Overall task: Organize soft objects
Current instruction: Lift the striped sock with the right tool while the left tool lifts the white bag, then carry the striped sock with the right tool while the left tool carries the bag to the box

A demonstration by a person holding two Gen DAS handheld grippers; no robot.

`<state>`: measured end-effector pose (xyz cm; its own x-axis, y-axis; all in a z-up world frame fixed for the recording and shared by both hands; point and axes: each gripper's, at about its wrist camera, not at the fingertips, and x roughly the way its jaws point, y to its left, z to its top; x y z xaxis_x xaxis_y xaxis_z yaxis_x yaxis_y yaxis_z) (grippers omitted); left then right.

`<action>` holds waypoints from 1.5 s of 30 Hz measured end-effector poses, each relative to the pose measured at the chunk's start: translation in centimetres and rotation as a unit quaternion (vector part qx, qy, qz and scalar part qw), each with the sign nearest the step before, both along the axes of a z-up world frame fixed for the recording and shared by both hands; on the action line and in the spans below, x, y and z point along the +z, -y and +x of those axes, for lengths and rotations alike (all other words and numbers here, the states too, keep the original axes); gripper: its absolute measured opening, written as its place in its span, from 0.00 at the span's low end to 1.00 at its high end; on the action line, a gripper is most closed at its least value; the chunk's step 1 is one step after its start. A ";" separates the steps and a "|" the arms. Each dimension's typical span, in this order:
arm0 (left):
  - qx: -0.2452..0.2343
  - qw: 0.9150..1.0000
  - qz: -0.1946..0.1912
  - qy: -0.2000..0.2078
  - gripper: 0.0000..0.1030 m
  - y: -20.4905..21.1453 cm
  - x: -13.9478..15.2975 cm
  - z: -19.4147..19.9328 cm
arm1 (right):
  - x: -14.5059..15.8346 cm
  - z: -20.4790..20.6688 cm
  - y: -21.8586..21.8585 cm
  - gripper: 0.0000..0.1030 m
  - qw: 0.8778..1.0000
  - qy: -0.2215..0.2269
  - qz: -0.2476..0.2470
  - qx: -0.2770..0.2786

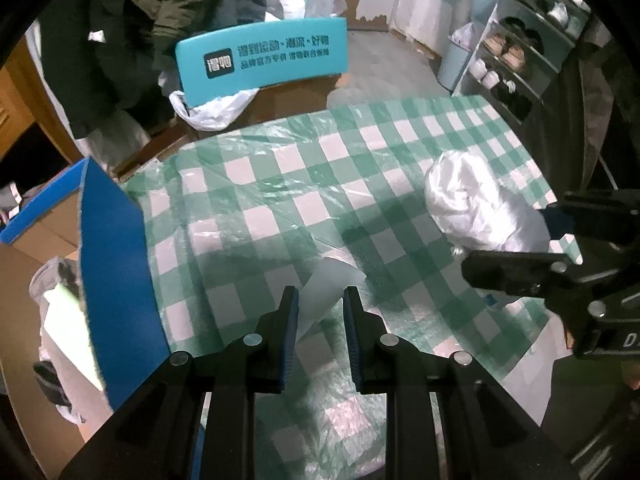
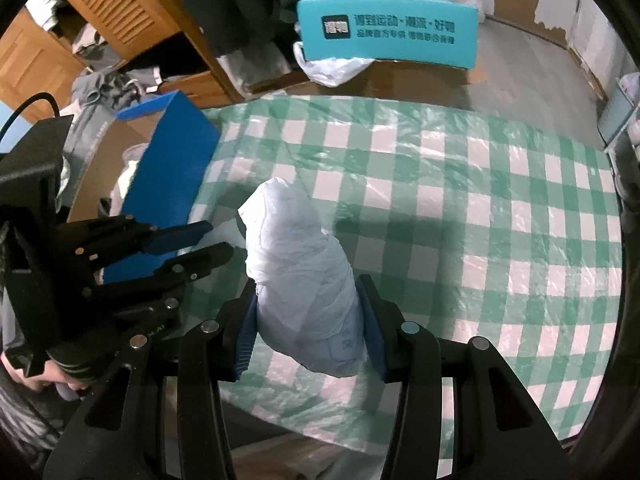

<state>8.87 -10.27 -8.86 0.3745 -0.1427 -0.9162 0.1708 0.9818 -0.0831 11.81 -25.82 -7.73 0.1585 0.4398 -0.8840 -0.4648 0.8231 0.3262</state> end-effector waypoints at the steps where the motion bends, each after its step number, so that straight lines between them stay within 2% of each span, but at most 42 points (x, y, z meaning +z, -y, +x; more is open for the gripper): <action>1: 0.002 1.000 -0.002 0.003 0.22 -0.2 0.3 -0.2 | 0.2 -0.2 -0.2 0.44 1.000 0.002 0.001 0.002; 15: 0.025 0.999 -0.006 0.026 0.22 -2.6 3.2 -2.4 | 2.3 -1.4 -2.9 0.44 0.999 0.022 0.005 0.023; 27: 0.052 0.997 -0.013 0.048 0.22 -6.1 5.3 -4.3 | 4.0 -2.3 -6.9 0.44 0.998 0.034 0.011 0.049; 45: 0.105 0.992 -0.019 0.062 0.22 -12.3 6.3 -6.5 | 5.3 -2.8 -14.3 0.44 0.994 0.041 0.016 0.097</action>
